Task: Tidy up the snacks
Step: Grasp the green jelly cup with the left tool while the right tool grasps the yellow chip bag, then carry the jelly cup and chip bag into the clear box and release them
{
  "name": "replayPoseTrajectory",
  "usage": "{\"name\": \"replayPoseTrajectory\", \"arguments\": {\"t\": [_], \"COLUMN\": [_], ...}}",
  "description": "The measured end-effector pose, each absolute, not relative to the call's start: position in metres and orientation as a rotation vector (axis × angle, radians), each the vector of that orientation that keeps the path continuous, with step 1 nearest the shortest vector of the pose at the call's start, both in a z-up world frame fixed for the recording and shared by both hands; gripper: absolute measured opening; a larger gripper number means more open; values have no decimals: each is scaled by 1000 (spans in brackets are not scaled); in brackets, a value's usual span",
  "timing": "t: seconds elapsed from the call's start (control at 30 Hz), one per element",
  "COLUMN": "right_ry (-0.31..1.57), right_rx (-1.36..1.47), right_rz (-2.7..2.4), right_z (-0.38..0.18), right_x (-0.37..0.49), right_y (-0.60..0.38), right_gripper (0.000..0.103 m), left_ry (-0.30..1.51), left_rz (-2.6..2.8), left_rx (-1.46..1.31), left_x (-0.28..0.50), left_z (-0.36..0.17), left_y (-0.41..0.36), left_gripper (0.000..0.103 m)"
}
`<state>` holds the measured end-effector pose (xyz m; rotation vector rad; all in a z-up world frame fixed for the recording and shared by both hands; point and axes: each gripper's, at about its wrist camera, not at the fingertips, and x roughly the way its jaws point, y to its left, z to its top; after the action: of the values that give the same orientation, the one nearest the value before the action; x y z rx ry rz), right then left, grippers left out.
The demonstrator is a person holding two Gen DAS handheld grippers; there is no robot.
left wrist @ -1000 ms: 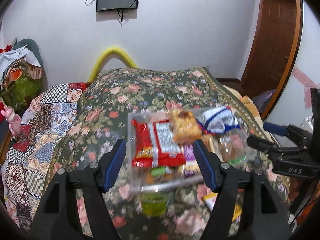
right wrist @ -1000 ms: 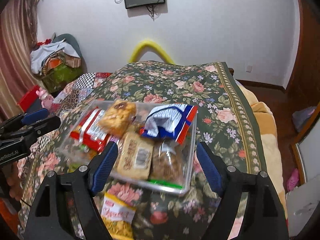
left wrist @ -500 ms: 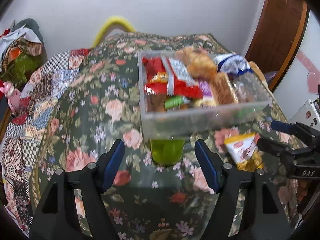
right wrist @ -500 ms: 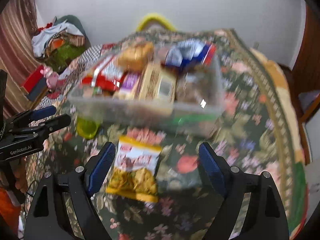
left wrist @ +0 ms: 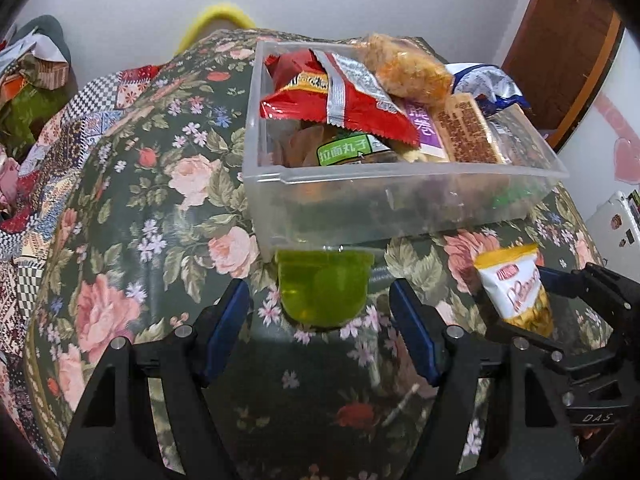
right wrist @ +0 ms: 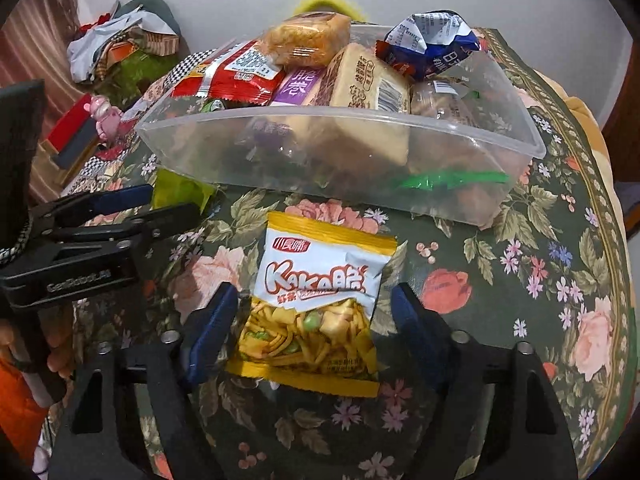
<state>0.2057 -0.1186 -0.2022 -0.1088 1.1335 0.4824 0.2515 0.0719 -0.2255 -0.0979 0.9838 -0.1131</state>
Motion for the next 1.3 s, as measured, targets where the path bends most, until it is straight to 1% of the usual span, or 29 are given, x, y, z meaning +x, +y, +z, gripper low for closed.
{"name": "replayPoseTrajectory", "arguments": {"t": [0.03,0.07,0.1,0.23,0.27,0.47,0.63,0.93,1.1,1.3], "right_ry": [1131,1127,1123,1108,1106,1102,1091,1009,954,904], "right_rx": [-107,-105,-98,-85,-84,-83,-67,-30,-7,-8], "right_rz": [484,482,486,498,499,511,502,483,474,465], "right_z": [-202,-201,-201,-199,-199,-195,-188,-158,-144,-133], "right_x": [206,207,207,202,202,198,193,195,202,220], "right_y": [-119,-121,-122,-132,-131,-140,-151,-168,-173,-169], "right_gripper": [61,54,52,47,46,43,43,43,42,43], "left_ry": [985,984,982,992,994,978,955,852,802,772], "left_rz": [-113,-111,-110,-128,-132,-123,-114,-125,-149,-178], "left_rx": [-101,-104,-110,-139,-147,-135,-137,-131,-147,-143], "left_x": [255,256,258,264,264,253,236,217,222,239], "left_z": [-227,-228,-229,-234,-234,-229,-218,-171,-146,-132], "left_y": [72,71,71,72,72,73,76,71,68,54], "left_gripper": [72,72,71,48,46,46,46,46,46,46]}}
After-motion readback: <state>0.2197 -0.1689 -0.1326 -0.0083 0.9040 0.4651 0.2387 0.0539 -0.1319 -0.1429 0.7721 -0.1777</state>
